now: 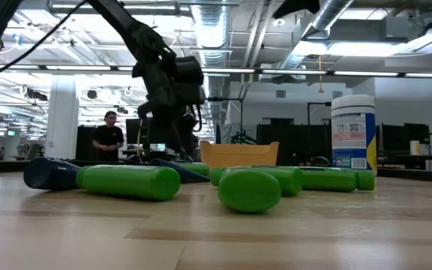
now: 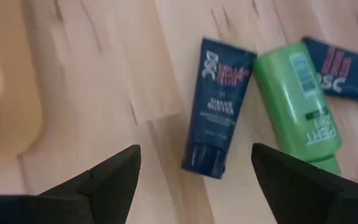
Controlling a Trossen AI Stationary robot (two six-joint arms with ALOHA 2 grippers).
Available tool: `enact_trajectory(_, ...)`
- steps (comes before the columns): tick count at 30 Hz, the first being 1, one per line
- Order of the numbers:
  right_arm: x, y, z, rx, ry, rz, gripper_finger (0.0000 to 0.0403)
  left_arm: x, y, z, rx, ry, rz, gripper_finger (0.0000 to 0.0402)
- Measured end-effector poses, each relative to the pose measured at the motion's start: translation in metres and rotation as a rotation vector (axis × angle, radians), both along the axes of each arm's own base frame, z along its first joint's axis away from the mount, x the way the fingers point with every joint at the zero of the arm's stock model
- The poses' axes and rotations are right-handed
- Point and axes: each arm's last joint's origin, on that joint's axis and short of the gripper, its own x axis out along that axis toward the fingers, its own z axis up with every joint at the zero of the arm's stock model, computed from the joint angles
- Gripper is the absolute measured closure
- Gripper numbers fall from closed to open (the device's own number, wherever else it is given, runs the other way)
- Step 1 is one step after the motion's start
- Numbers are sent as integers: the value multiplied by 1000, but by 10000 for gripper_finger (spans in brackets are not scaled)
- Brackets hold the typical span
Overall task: Pick & Place Travel size toiletries
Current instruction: Put the shave cream into the yellow bin
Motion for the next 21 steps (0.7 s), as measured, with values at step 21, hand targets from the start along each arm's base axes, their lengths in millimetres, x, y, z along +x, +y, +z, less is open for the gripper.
enact_trajectory(21, -1, 4, 1, 21, -8, -5, 148, -1, -3, -27, 14, 63, -23, 181)
